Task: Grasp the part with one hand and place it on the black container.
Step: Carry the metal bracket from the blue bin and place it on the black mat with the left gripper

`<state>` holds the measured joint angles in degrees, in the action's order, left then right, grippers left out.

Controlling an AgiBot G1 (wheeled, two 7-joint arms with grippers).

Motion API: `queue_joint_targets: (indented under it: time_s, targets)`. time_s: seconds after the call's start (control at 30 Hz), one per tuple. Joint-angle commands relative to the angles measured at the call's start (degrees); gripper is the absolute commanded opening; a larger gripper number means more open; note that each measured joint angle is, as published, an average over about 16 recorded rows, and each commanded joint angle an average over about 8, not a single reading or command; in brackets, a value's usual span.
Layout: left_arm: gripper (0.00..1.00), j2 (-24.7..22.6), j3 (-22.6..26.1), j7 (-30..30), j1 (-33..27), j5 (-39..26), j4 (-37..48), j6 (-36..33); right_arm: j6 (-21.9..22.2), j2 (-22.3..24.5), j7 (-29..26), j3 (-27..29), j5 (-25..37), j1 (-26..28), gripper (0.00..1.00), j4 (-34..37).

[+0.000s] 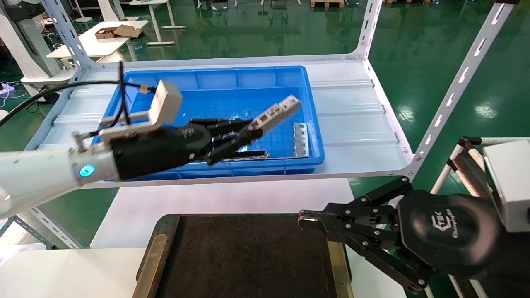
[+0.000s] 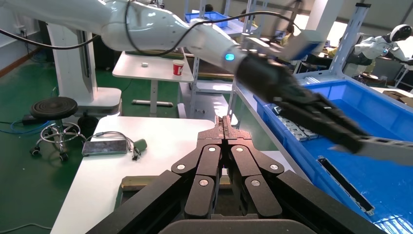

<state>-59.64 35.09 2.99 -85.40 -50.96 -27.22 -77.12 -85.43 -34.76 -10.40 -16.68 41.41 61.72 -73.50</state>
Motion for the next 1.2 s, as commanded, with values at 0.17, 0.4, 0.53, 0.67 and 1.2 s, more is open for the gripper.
queue_joint_targets:
  time_s: [0.17, 0.4, 0.53, 0.67, 1.2]
  targets:
    - [0.00, 5.95, -0.54, -4.94, 7.49, 3.21, -13.05, -5.61, 0.01, 0.01, 0.01, -0.02, -0.01, 0.00, 0.00, 0.00]
    - [0.00, 12.64, -0.60, -9.79, 18.55, 3.80, -28.02, 0.51, 0.02, 0.02, 0.02, -0.05, -0.03, 0.01, 0.00, 0.00]
    - [0.00, 16.22, -0.48, -11.55, 25.22, 2.61, -36.18, 7.24, 0.03, 0.02, 0.03, -0.06, -0.04, 0.01, 0.00, 0.00]
    - [0.00, 19.17, -0.21, -13.56, 31.91, 1.22, -43.18, 14.96, 0.03, 0.03, 0.04, -0.07, -0.05, 0.02, 0.00, 0.00]
    - [0.00, 12.30, 1.47, -20.79, 48.02, -0.69, -49.81, 45.67, 0.06, 0.05, 0.06, -0.13, -0.09, 0.03, 0.00, 0.00]
